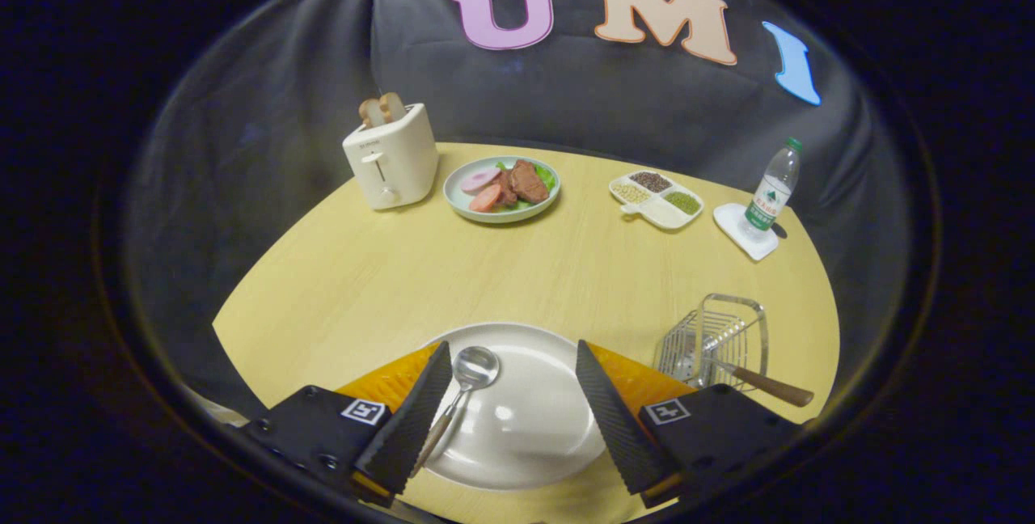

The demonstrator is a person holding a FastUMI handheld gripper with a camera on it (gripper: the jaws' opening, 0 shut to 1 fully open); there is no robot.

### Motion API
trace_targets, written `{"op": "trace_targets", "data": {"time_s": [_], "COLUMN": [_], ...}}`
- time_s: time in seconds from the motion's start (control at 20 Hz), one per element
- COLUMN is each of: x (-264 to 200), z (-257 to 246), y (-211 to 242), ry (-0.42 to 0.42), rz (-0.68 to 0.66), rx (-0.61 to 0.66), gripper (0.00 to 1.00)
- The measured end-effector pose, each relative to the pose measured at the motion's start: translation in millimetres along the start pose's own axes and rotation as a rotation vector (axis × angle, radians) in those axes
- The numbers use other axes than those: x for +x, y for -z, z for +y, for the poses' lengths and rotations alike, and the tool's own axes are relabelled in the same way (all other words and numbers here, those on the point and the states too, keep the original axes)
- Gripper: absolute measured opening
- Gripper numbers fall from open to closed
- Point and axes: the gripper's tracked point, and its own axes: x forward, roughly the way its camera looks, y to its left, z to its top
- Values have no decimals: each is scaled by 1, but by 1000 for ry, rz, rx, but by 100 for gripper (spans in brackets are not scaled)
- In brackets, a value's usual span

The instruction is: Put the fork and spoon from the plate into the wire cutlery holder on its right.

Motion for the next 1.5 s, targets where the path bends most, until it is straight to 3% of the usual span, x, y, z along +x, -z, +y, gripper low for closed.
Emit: {"op": "trace_targets", "data": {"time_s": [0.75,1.1,1.5], "x": [26,32,33], "z": [44,48,44], "y": [74,104,104], "ry": [-17,-10,0], "rz": [200,328,350], "rx": [-15,-46,-59], "gripper": [99,69,32]}}
